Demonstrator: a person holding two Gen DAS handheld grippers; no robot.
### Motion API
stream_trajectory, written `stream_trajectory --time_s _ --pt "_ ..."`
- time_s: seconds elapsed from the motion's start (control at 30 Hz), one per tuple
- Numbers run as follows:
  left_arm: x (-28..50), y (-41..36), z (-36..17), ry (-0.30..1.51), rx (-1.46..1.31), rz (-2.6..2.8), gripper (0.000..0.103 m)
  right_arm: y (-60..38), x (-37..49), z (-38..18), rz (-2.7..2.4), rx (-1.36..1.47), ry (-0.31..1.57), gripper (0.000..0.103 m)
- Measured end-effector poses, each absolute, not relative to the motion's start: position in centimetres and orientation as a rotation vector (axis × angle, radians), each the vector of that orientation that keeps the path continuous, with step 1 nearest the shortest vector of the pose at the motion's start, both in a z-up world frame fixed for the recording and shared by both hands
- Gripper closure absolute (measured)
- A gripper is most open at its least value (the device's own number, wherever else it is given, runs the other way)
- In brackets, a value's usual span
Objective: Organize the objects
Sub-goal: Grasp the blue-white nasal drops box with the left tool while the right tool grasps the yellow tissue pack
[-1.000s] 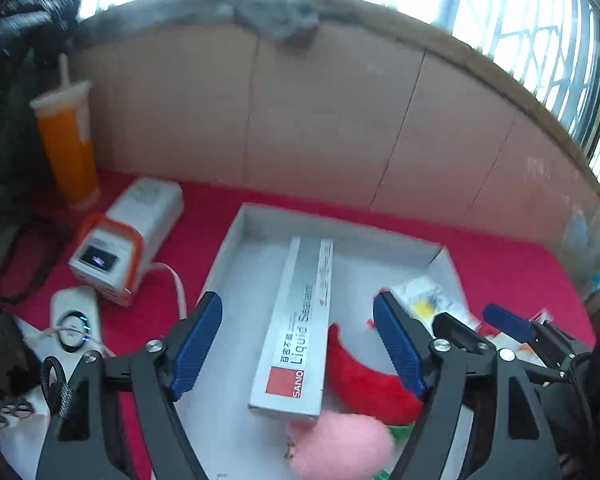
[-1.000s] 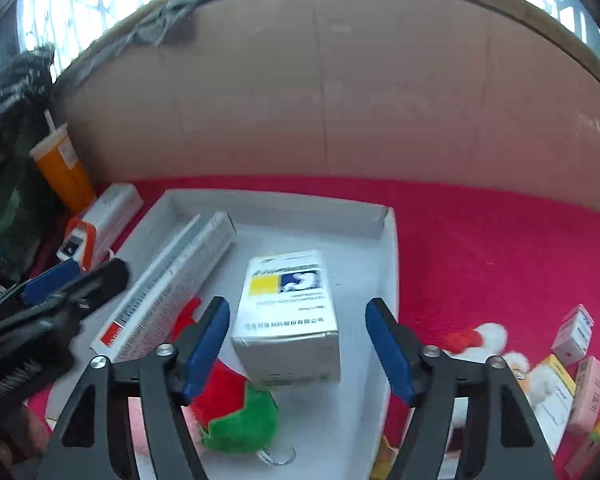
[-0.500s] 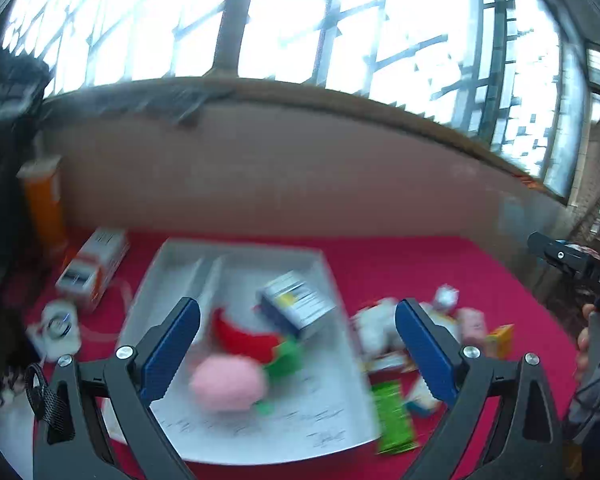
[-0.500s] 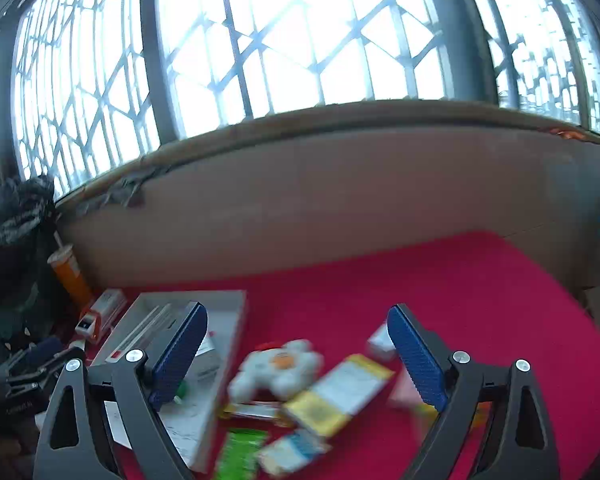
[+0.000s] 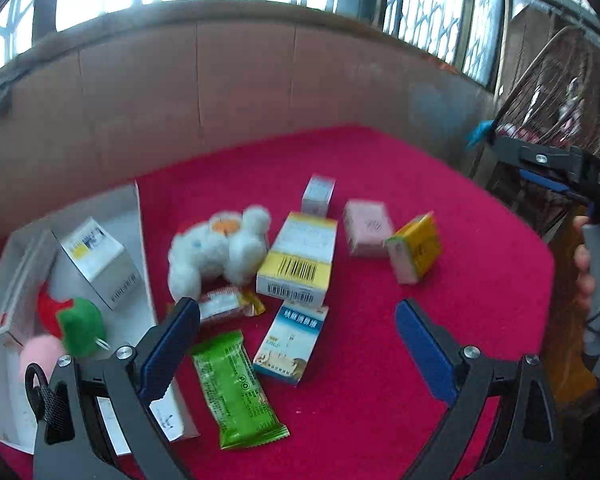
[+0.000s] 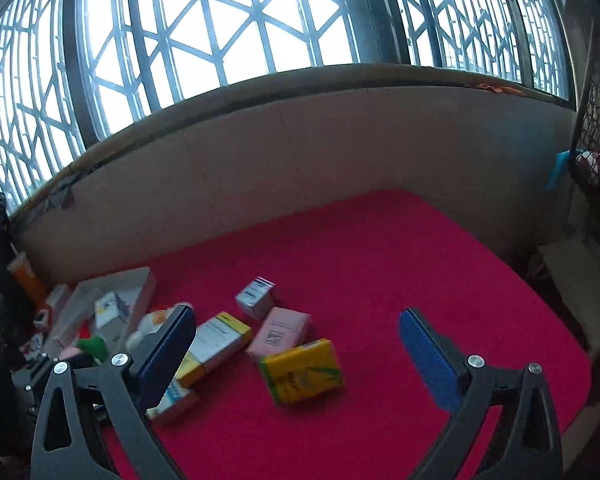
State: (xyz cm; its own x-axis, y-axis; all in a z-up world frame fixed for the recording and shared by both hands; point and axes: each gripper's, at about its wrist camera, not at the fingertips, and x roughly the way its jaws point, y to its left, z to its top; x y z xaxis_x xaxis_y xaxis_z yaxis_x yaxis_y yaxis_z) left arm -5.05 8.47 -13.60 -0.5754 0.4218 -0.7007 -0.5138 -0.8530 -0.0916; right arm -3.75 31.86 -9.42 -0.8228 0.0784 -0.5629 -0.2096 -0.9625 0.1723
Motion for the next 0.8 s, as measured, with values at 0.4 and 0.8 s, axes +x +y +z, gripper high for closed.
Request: stream_trajectory --time_s 0.4,0.8 --pt "-7.0 9.0 -17.6 0.173 -1.196 2.338 0.005 32.1 -8.9 -18.4 2.795 -1.157 0.157 0.000" --pt "-8.7 10.5 -19.7 0.243 -1.270 2.289 0.024 31.6 -10.8 -20.5 2.792 -1.280 0.107 0.001"
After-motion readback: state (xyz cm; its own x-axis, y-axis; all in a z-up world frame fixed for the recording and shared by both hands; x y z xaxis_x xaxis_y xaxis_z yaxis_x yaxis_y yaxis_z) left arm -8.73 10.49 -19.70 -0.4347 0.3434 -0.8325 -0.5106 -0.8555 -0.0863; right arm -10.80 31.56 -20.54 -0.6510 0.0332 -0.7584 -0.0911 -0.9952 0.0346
